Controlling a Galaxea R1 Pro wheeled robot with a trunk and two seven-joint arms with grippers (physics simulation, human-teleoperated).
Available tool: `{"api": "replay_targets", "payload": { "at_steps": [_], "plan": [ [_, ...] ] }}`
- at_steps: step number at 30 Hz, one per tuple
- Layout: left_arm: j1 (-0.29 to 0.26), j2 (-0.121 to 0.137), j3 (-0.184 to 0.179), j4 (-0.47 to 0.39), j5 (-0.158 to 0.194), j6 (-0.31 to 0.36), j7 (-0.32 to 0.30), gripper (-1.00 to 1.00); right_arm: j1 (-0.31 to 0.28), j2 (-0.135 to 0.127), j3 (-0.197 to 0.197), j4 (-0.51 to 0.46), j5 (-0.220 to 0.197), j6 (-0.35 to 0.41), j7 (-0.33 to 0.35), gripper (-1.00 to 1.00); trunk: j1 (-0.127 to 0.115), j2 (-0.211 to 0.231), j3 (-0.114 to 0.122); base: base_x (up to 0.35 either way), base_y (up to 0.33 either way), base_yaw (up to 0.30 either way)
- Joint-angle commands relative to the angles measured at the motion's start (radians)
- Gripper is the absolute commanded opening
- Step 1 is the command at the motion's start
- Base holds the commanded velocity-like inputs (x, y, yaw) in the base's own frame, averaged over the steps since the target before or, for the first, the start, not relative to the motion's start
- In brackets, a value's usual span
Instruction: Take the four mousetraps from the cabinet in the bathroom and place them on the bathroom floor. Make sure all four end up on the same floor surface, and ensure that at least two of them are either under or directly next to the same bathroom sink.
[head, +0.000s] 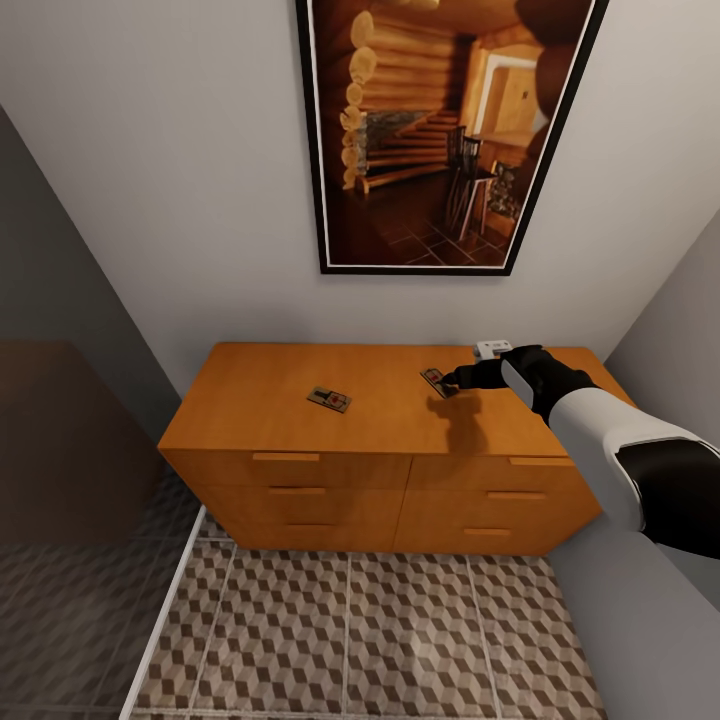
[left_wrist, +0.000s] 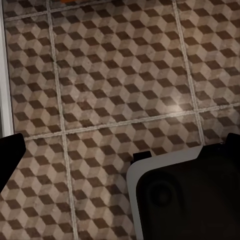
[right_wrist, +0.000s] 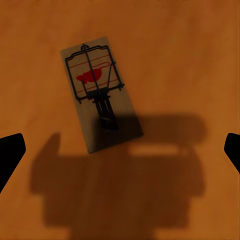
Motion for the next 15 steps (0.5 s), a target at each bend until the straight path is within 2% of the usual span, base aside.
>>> {"api": "replay_targets", "payload": {
  "at_steps": [1, 10, 15],
  "plan": [
    [-0.002, 0.000, -0.004, 0.004, -0.001, -0.006, 0.001, 1.00, -0.001, -0.001, 0.008, -0.001, -0.010, 0.005, 0.000, 1.00, 0.001, -0.002, -0.002, 0.000, 0.000, 0.000],
    [-0.002, 0.000, -0.004, 0.004, -0.001, -0.006, 0.001, 1.00, -0.001, -0.002, 0.008, -0.001, -0.008, 0.004, -0.007, 1.00, 0.001, -0.002, -0.002, 0.000, 0.000, 0.000],
    [-0.002, -0.001, -0.004, 0.004, -0.001, -0.006, 0.001, 1.00, -0.001, -0.014, 0.008, -0.001, 0.007, 0.004, -0.030, 1.00, 0.001, -0.002, -0.002, 0.000, 0.000, 0.000]
  ]
}}
